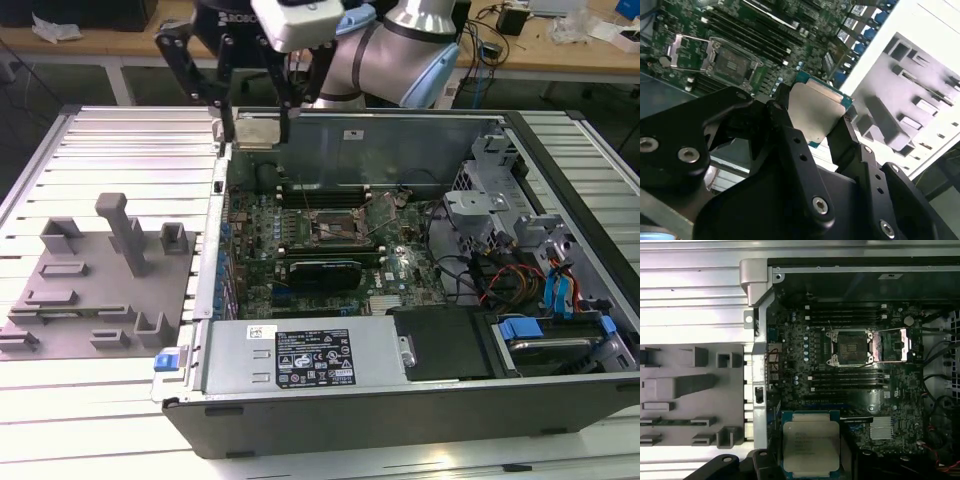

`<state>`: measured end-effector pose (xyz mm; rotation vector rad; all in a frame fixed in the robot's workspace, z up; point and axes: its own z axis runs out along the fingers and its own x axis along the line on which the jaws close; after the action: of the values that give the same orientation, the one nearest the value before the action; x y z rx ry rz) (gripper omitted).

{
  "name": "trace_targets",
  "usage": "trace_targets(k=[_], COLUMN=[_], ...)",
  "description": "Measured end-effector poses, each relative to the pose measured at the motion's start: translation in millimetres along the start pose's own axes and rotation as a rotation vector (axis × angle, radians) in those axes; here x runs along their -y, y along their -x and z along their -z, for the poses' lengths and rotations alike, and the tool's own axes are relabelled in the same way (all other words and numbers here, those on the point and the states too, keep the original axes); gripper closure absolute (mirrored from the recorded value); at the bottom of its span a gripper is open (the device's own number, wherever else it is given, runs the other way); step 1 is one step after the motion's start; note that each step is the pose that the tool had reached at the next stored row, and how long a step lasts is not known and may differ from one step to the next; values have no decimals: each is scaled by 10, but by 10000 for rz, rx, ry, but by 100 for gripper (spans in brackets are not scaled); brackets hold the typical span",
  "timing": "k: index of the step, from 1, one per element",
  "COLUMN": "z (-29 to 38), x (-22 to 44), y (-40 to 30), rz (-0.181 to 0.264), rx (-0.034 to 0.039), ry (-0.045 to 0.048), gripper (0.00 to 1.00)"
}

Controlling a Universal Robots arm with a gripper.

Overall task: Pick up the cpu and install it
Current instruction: 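Pick up the cpu and move it towards the insertion slot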

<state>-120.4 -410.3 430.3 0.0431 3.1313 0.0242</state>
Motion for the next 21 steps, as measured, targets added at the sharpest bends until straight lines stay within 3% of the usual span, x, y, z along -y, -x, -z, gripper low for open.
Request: trace_targets(k=[2, 4, 10, 15, 18, 21], z=[-2, -4, -6, -8, -15, -89], x=[0, 1, 2, 1, 0, 0], y=[219, 367, 579, 832, 861, 860], rz=[-1, -1, -1, -1, -2, -1], rx=[-20, -33, -52, -74, -74, -77], ry=[-1, -1, -1, -3, 1, -2], gripper=[45, 45, 45, 45, 45, 45])
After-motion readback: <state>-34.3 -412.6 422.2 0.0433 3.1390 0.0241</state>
